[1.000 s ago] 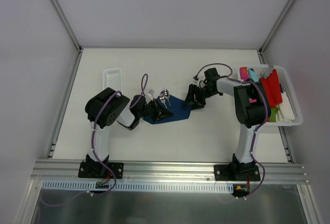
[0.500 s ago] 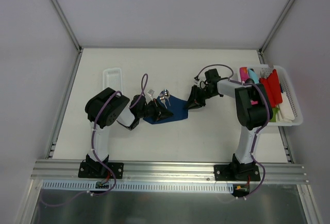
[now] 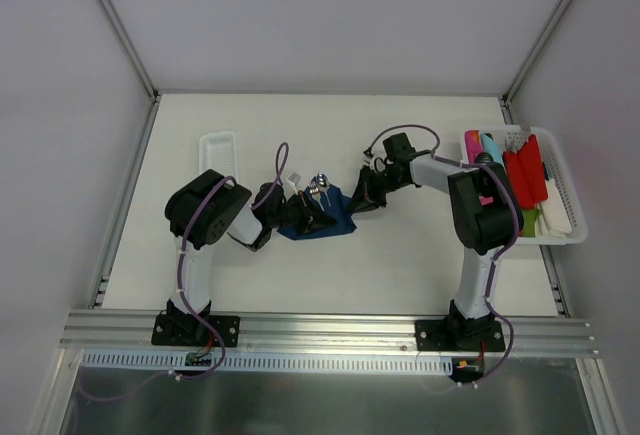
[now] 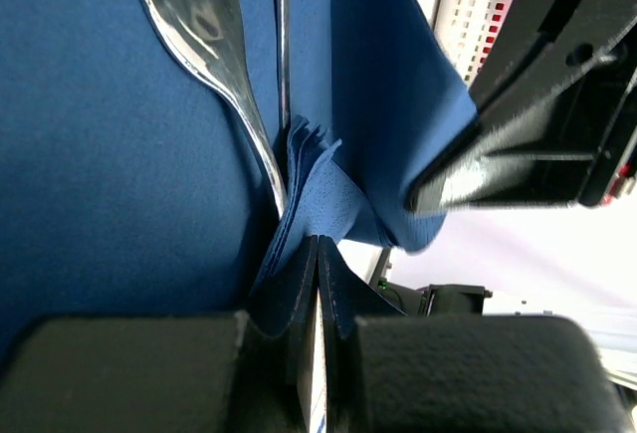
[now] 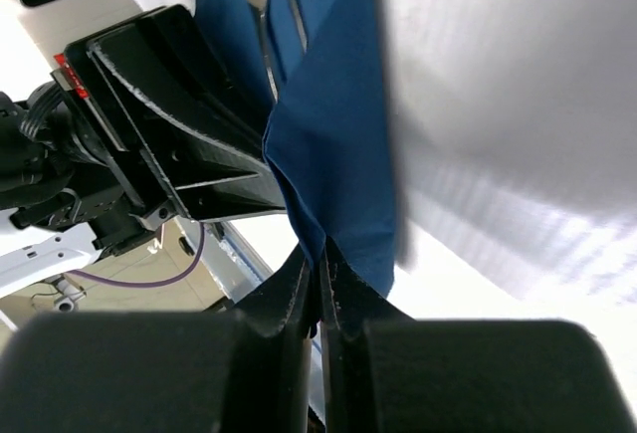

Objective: Place the utensils on the paper napkin and roll it up

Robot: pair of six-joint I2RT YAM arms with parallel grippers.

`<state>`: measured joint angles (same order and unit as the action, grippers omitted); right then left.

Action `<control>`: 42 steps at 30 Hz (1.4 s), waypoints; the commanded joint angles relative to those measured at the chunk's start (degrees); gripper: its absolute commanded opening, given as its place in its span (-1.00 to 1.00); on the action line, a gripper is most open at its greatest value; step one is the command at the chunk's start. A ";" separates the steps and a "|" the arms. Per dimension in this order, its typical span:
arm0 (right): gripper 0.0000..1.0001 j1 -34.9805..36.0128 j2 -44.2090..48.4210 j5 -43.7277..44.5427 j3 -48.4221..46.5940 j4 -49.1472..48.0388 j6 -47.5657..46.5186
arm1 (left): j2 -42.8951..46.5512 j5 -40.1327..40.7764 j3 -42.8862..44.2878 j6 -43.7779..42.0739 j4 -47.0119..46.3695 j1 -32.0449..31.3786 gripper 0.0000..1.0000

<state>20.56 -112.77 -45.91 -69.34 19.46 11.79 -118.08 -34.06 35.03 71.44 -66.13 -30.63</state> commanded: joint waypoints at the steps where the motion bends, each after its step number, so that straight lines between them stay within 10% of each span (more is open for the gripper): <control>1: -0.89 1.50 0.98 -2.25 -2.20 -1.09 3.15 | -0.22 1.72 -0.13 -2.36 4.96 0.57 -1.00; 42: -1.00 4.49 -8.69 10.58 -6.68 7.70 -0.37 | 13.66 0.40 -3.38 -7.28 2.93 0.57 -1.00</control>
<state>24.97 -120.31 -41.21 -75.24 24.34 13.82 -107.37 -34.00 32.77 66.37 -61.98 -30.63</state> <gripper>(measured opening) 0.013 0.004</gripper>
